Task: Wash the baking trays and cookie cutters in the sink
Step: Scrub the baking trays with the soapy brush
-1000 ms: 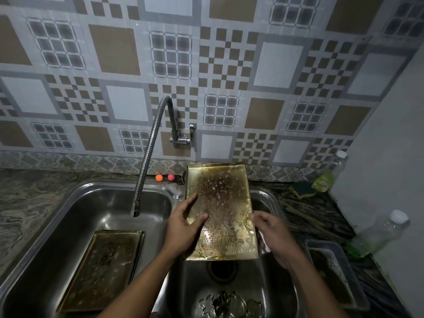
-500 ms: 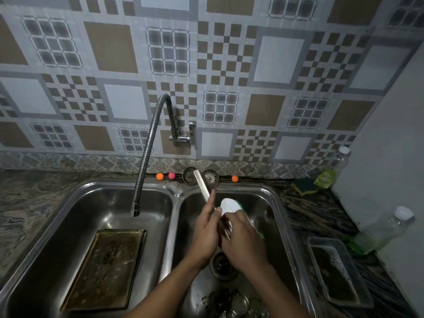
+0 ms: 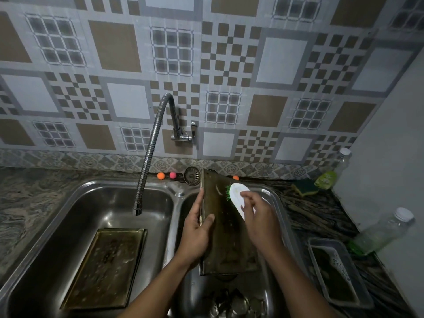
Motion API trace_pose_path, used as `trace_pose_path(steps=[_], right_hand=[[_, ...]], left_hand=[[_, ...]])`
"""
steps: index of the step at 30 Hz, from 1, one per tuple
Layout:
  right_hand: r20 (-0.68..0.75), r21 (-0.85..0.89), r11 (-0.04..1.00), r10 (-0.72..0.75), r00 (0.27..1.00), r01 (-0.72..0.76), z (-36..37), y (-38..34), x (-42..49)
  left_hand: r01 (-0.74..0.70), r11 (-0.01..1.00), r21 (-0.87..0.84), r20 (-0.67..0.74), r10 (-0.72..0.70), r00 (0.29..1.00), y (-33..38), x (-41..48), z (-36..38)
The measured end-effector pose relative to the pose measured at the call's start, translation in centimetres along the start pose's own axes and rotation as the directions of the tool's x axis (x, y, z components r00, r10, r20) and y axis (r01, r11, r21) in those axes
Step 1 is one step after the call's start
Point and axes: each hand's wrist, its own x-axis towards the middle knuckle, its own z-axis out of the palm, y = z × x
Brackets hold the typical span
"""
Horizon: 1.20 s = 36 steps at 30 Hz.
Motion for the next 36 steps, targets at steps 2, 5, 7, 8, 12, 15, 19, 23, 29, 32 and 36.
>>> trace_pose_path(steps=[2,5,7,8,12,15,19,23,29,32,36], right_hand=[[-0.049,0.017,1.000,0.024,0.999,-0.023,0.1,0.4,0.3],[-0.020,0.104,0.994,0.035,0.999,-0.033,0.1,0.9,0.0],[0.032,0.034,0.999,-0.002,0.999,0.001,-0.1,1.0,-0.2],[0.036,-0.032,0.999,-0.033,0.999,0.034,-0.2,1.1,-0.2],[-0.041,-0.229,0.967,-0.120,0.992,0.108,-1.0,1.2,0.3],[-0.037,-0.212,0.973,-0.098,0.995,0.088,-0.8,1.5,-0.4],[-0.130,-0.157,0.985,0.054,0.990,-0.074,-0.7,2.5,1.4],[-0.157,-0.050,0.992,0.110,0.981,-0.119,-0.1,-1.0,3.4],[-0.109,-0.032,0.995,-0.099,0.989,0.096,0.7,-1.4,-0.1],[-0.148,-0.081,0.993,0.073,0.986,-0.086,-0.3,2.3,1.2],[-0.175,0.014,0.981,0.192,0.966,-0.192,-1.1,1.2,4.6]], left_hand=[[0.004,1.000,-0.006,0.002,-0.004,1.000,0.3,-0.2,0.5],[-0.009,1.000,0.023,-0.004,0.009,1.000,0.1,0.0,0.6],[-0.002,1.000,0.031,-0.019,0.003,1.000,0.0,0.1,0.4],[-0.001,1.000,0.027,-0.026,0.002,1.000,-0.1,0.1,0.3],[-0.026,0.999,0.024,-0.046,0.027,0.999,-0.3,0.0,0.5],[-0.021,1.000,-0.007,-0.018,0.021,1.000,0.4,0.0,0.6],[-0.020,0.999,0.035,0.134,0.016,0.991,0.9,-0.5,0.8],[-0.020,0.999,0.035,0.184,0.013,0.983,1.3,-0.4,2.0],[-0.081,0.997,-0.003,-0.027,0.081,0.996,2.0,1.2,0.7],[-0.096,0.994,0.059,0.058,0.093,0.994,1.9,1.0,-0.2],[-0.109,0.993,0.040,0.240,0.096,0.966,1.8,0.6,1.0]])
